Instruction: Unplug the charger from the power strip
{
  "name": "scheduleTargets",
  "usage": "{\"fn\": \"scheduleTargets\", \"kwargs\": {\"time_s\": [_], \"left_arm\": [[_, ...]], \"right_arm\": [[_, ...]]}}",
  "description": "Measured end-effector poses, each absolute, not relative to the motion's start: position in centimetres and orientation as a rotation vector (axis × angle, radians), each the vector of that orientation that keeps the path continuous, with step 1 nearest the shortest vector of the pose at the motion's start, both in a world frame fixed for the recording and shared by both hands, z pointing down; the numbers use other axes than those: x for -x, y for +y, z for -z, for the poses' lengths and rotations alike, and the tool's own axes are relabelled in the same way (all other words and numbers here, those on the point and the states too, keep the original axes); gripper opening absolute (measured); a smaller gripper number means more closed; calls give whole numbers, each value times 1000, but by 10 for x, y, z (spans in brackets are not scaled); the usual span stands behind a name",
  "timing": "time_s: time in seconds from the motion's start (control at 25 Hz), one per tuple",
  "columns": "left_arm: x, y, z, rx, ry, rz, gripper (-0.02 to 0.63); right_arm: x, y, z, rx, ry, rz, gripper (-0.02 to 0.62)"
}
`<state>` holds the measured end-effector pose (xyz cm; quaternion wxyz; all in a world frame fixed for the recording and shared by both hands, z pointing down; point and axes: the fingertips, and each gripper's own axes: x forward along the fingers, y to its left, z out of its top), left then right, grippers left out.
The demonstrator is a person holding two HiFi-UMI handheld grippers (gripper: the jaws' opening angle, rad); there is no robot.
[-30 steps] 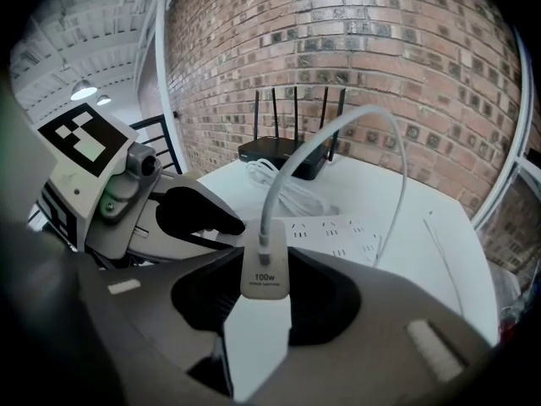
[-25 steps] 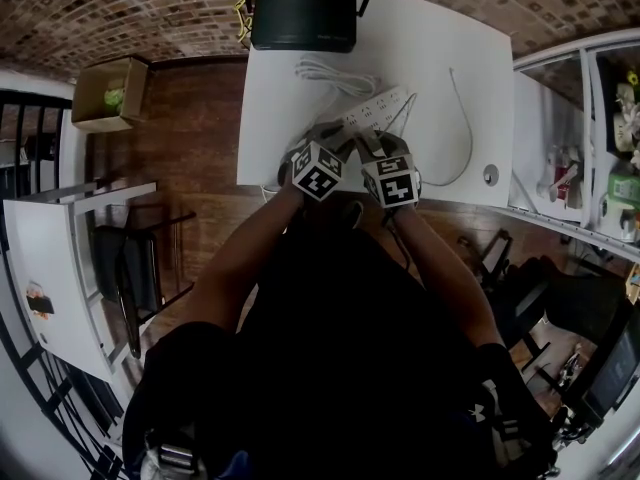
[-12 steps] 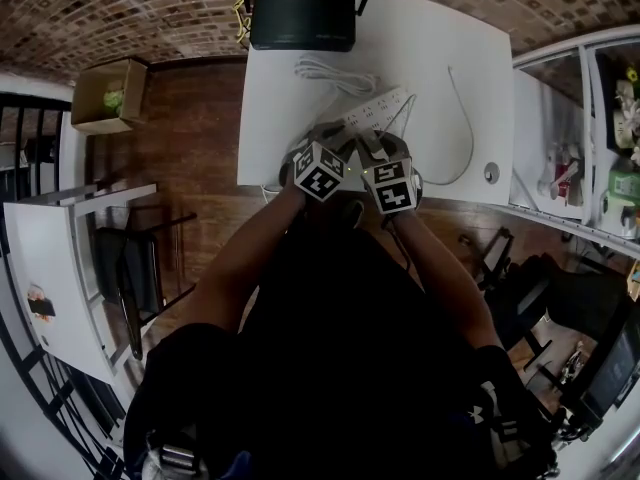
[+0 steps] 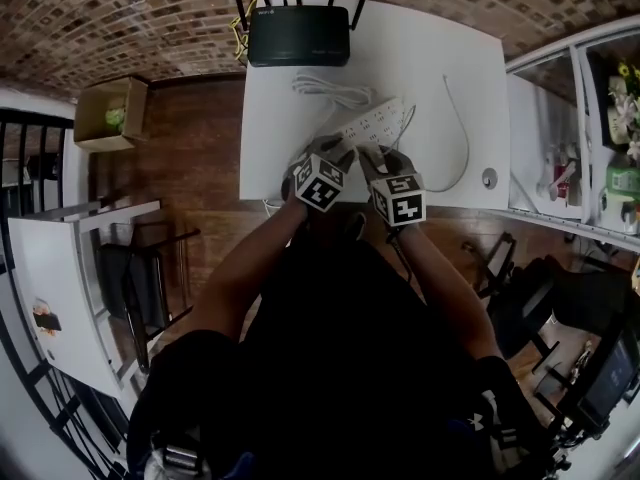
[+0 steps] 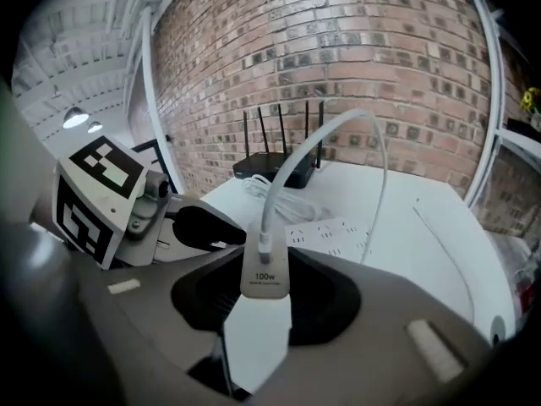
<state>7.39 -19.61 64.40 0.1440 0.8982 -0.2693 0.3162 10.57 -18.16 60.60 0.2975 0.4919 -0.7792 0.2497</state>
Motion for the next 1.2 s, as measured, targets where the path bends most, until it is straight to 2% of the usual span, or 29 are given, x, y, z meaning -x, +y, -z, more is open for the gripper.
{"fn": "scheduleTargets", "kwargs": {"time_s": [0.2,0.44,0.84,1.2], "left_arm": [[-70,-200,-633,-2582,-796,-862,144],[-64,-197,-608,-2545,-829,-769,154],[-94,-165,-569,-2515,-748,-648,155],[-127,-147,-561,-2505,-752,-651,155]], "right_arm": [[-108,-181,-593,-1372,-2130,-769,141],[-138,-172,-586,-1519,-2171,-1046,141],[-202,-142,-636,-1629,-2001,-1541,143],[-217,-131,-651,-1564,-1996,-1603,143]]}}
